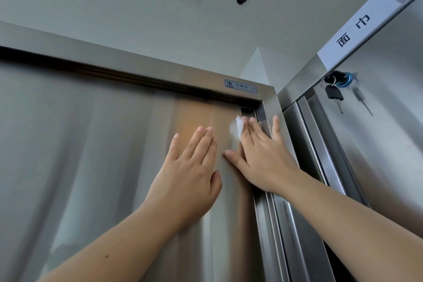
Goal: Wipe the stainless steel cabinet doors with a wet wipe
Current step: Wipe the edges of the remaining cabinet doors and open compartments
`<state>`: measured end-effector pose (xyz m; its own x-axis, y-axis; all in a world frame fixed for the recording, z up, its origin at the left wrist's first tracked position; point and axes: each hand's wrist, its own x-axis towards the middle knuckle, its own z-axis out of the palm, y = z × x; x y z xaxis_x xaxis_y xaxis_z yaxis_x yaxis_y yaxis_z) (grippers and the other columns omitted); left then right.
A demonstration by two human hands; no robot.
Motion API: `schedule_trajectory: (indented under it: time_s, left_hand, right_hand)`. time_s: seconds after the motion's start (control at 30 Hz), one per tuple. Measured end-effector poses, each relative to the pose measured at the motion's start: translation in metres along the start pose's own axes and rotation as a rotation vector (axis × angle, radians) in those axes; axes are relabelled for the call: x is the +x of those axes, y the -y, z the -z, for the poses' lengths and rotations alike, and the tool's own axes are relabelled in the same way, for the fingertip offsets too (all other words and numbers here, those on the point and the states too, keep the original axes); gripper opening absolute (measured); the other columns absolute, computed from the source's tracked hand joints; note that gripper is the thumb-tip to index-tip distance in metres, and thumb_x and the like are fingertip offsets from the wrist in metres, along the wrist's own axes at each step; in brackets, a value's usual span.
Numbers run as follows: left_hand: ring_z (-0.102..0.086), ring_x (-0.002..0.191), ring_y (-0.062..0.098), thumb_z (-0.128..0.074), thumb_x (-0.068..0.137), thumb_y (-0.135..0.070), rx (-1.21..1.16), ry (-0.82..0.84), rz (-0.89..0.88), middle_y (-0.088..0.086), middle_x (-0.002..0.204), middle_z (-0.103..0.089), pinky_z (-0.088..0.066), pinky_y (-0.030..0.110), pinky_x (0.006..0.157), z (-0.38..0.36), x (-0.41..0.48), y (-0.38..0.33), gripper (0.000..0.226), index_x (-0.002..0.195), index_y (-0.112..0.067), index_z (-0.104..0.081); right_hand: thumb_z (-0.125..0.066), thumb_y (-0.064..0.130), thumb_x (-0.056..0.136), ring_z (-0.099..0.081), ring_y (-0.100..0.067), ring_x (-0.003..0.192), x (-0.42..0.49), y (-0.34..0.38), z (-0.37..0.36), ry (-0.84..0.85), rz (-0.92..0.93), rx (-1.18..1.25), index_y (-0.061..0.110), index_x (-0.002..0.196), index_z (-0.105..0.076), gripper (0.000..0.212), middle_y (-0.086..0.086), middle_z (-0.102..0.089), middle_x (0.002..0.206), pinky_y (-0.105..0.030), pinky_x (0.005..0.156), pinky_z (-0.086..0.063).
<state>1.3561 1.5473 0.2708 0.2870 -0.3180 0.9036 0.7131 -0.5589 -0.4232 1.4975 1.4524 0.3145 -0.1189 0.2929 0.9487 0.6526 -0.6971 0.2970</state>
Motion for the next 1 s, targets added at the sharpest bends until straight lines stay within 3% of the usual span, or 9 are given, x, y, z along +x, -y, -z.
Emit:
schedule_trajectory:
  time_s: [0.17,0.37,0.47,0.57,0.63,0.73,0.83,0.9,1.0]
  left_hand:
    - [-0.046,0.127,0.027,-0.029,0.084,-0.033,-0.012,-0.010,-0.001,0.014,0.134,-0.051,-0.039,0.053,0.097,-0.001,0.000,0.001,0.059,0.125,-0.002,-0.057]
    - [-0.047,0.126,0.027,-0.030,0.084,-0.034,-0.030,-0.014,-0.005,0.014,0.134,-0.051,-0.039,0.054,0.096,-0.002,0.000,0.002,0.059,0.125,-0.001,-0.057]
    - [-0.047,0.126,0.027,-0.030,0.084,-0.034,-0.032,-0.014,-0.003,0.014,0.134,-0.051,-0.039,0.054,0.096,-0.002,0.000,0.001,0.059,0.125,-0.001,-0.057]
    - [-0.047,0.126,0.027,-0.030,0.083,-0.034,-0.029,-0.009,0.000,0.014,0.134,-0.052,-0.040,0.054,0.095,-0.002,0.000,0.001,0.059,0.124,-0.001,-0.058]
    - [-0.048,0.125,0.027,-0.030,0.083,-0.034,-0.026,-0.008,0.001,0.014,0.133,-0.052,-0.041,0.054,0.095,-0.002,0.000,0.001,0.059,0.123,-0.001,-0.059]
    - [-0.049,0.124,0.027,-0.030,0.083,-0.035,-0.026,-0.008,0.003,0.013,0.133,-0.053,-0.041,0.054,0.094,-0.002,0.001,0.001,0.060,0.123,-0.001,-0.059]
    - [-0.048,0.125,0.027,-0.029,0.084,-0.035,-0.030,-0.007,0.009,0.014,0.133,-0.052,-0.041,0.054,0.095,-0.002,0.000,0.001,0.060,0.123,-0.001,-0.059]
    - [-0.048,0.125,0.027,-0.029,0.083,-0.034,-0.033,-0.010,0.008,0.014,0.133,-0.052,-0.040,0.054,0.095,-0.002,0.000,0.001,0.060,0.123,-0.001,-0.059]
    - [-0.049,0.124,0.027,-0.030,0.082,-0.034,-0.040,-0.017,0.004,0.014,0.132,-0.053,-0.041,0.054,0.094,-0.002,0.000,0.001,0.060,0.122,-0.001,-0.059]
  right_hand:
    - [0.012,0.061,0.078,0.002,-0.024,0.144,-0.003,0.002,0.001,0.016,0.029,0.021,0.009,0.142,0.025,0.083,-0.013,-0.003,0.157,-0.048,0.106,0.023]
    - [0.020,0.064,0.076,-0.003,-0.021,0.144,-0.008,0.005,0.002,0.007,-0.025,0.005,0.008,0.148,0.007,0.092,-0.011,0.005,0.157,-0.048,0.110,0.014]
    - [0.018,0.061,0.077,-0.023,-0.020,0.139,-0.011,0.006,0.003,-0.025,-0.038,-0.016,0.006,0.149,-0.005,0.093,-0.011,-0.015,0.153,-0.050,0.113,0.006]
    - [-0.001,0.057,0.088,-0.053,-0.026,0.112,-0.014,0.008,0.004,-0.095,-0.024,-0.001,-0.001,0.142,-0.030,0.085,-0.011,-0.053,0.123,-0.051,0.112,-0.016]
    - [-0.004,0.055,0.089,-0.056,-0.027,0.105,-0.016,0.009,0.004,-0.106,-0.001,0.021,-0.002,0.141,-0.032,0.083,-0.011,-0.057,0.114,-0.048,0.111,-0.021]
    - [0.005,0.058,0.084,-0.049,-0.026,0.116,-0.020,0.009,0.003,-0.044,0.034,0.060,0.000,0.146,-0.015,0.087,-0.012,-0.050,0.127,-0.041,0.115,-0.010]
    - [0.012,0.063,0.080,-0.025,-0.021,0.138,-0.022,0.008,0.001,0.006,0.043,0.033,0.004,0.148,0.002,0.090,-0.012,-0.027,0.151,-0.037,0.115,0.005]
    - [0.010,0.065,0.078,-0.009,-0.016,0.144,-0.018,0.007,0.000,0.029,0.028,0.073,0.007,0.147,0.010,0.090,-0.010,-0.012,0.156,-0.037,0.113,0.014]
    - [0.007,0.065,0.078,0.000,-0.012,0.144,-0.005,0.001,0.002,0.056,-0.003,0.096,0.012,0.147,0.014,0.087,-0.005,-0.004,0.158,-0.044,0.110,0.019]
